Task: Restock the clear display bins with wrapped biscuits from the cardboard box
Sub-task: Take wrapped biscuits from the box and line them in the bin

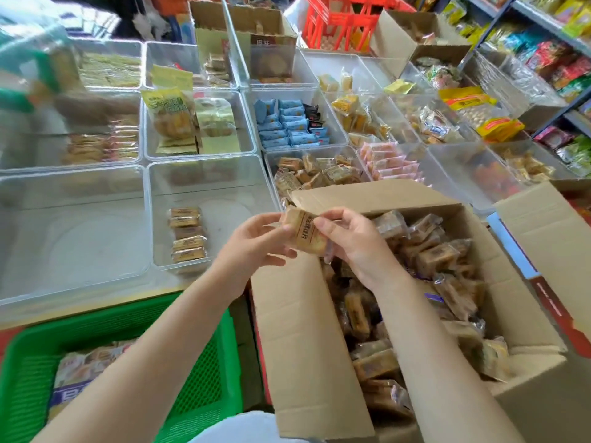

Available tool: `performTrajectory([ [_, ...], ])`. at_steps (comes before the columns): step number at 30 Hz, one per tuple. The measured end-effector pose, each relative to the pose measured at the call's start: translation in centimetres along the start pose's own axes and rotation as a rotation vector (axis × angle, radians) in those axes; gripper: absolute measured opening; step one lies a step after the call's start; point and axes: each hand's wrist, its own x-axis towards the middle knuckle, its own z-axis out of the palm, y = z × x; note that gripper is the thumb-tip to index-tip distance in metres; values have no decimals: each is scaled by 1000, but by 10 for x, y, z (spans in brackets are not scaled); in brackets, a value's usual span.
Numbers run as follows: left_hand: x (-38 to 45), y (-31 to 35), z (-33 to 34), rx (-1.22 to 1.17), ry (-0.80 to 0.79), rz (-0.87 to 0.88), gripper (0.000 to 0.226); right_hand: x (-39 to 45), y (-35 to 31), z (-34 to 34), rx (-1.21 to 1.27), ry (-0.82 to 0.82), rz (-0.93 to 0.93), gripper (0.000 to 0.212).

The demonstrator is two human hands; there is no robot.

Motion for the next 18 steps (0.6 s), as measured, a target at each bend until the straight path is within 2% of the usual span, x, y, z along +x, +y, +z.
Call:
performTrajectory([
  [2,4,0,-30,58,57,46,32,17,-2,22,-165,-78,-16,25],
  [6,19,-12,-97,141,135,106,42,58,-11,72,-763,-206,-132,27],
  [8,31,-21,-126,180,206,138,40,87,-9,100,-864,-227,-171,27],
  [9,39,-30,-142,248,283,161,39,104,-5,114,-880,-220,-186,28],
  [11,56,-53,-175,613,501,180,47,143,8,141,-925,-155,-228,27],
  [13,69,-82,-208,997,655,89,61,182,23,165,-986,-59,-247,26],
  [14,73,-95,-218,1078,643,5,68,200,31,176,-1011,-28,-245,25],
  [16,78,-112,-226,1064,574,-149,77,234,46,201,-1074,-19,-238,25],
  [18,84,-119,-226,1049,551,-177,81,264,62,223,-1151,-52,-233,25],
])
